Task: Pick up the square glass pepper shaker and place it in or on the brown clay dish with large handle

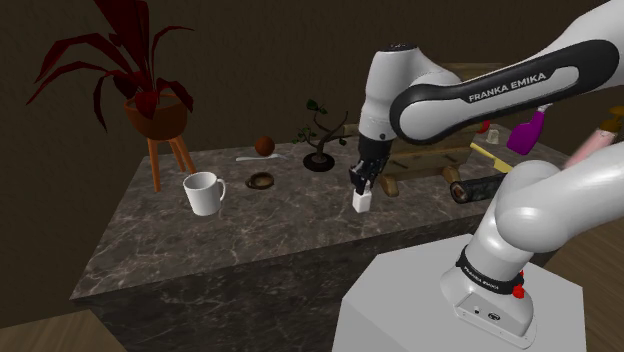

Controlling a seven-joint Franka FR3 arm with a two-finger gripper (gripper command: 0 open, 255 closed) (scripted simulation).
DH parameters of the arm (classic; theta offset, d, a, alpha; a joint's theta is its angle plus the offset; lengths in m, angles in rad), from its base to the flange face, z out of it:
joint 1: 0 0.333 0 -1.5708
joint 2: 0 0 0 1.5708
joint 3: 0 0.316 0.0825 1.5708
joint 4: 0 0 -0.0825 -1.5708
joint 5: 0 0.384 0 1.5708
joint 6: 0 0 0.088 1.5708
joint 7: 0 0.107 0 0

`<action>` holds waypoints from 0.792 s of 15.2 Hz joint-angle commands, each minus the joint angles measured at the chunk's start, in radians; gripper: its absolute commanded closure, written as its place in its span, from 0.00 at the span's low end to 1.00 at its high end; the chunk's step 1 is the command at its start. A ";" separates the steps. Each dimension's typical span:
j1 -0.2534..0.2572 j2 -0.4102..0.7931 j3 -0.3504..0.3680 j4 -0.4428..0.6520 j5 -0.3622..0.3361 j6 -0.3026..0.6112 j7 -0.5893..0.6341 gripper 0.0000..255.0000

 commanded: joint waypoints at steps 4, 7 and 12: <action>-0.001 -0.031 -0.011 0.052 -0.006 -0.083 -0.003 1.00; -0.002 -0.044 -0.018 0.085 -0.010 -0.129 -0.005 1.00; -0.005 -0.059 -0.028 0.143 -0.018 -0.202 -0.008 1.00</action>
